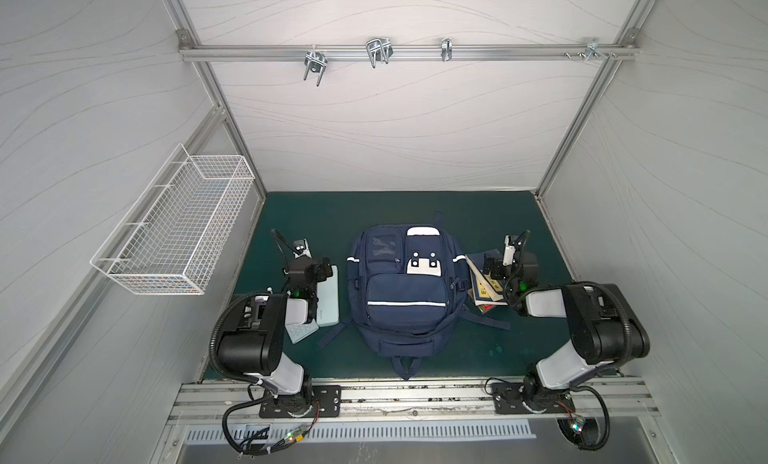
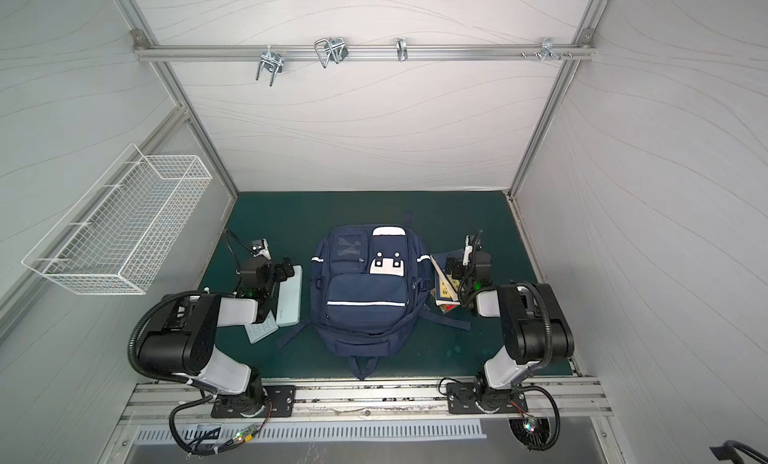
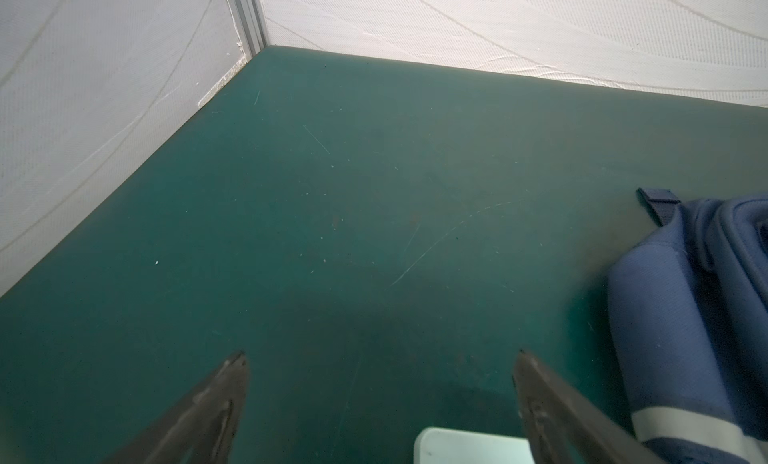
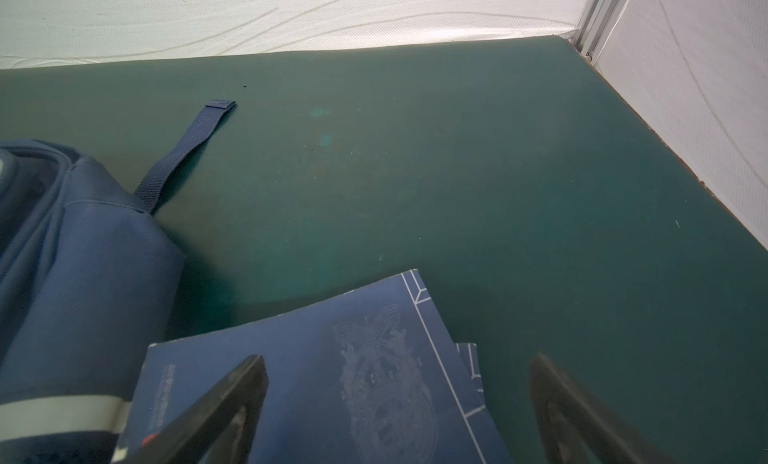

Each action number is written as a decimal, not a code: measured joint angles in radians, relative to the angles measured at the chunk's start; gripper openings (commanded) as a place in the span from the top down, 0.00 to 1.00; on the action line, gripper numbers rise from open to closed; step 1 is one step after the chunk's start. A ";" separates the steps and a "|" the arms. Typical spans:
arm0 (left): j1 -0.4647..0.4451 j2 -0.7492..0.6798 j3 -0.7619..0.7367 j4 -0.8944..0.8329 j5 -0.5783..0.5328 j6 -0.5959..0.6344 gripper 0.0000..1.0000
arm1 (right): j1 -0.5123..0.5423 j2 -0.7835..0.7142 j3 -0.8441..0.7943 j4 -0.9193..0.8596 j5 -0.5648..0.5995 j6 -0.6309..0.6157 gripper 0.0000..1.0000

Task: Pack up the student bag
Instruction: 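Move both grippers toward the navy backpack's front pocket zippers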

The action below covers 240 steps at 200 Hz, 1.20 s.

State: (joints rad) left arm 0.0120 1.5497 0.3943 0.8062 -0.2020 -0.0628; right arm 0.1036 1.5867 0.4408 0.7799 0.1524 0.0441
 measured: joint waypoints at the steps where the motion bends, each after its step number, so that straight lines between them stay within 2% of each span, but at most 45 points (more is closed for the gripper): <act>1: 0.000 0.000 0.000 0.000 0.000 0.000 0.01 | 0.000 0.000 0.000 0.000 0.000 0.000 0.01; 139: 0.000 0.000 0.002 -0.005 0.000 0.000 0.01 | 0.002 0.000 0.000 0.001 0.000 -0.011 0.01; 153: 0.000 -0.002 0.006 -0.017 -0.010 0.000 0.01 | 0.018 -0.027 0.013 -0.063 0.051 -0.009 0.01; 167: -0.001 -0.033 0.067 -0.177 -0.061 -0.021 0.01 | 0.043 -0.102 0.106 -0.303 0.129 0.027 0.01; 179: 0.000 -0.063 0.187 -0.366 -0.124 -0.049 0.01 | 0.061 -0.169 0.305 -0.596 0.151 0.092 0.01; 198: 0.001 -0.111 0.441 -0.662 -0.195 -0.171 0.03 | 0.079 -0.282 0.547 -0.776 0.126 0.210 0.01; 220: -0.008 -0.185 0.709 -0.974 -0.181 -0.377 0.04 | 0.023 -0.444 0.583 -0.911 -0.046 0.410 0.01; 233: -0.051 -0.234 0.780 -1.109 -0.140 -0.476 0.01 | 0.004 -0.471 0.600 -1.048 -0.089 0.481 0.01; 240: -0.097 -0.258 0.788 -1.173 -0.117 -0.519 0.01 | 0.034 -0.463 0.615 -1.132 -0.082 0.496 0.01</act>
State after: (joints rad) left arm -0.0845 1.2919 1.1824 -0.3664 -0.3187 -0.5819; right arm 0.1371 1.1240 1.0561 -0.3523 0.0700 0.5400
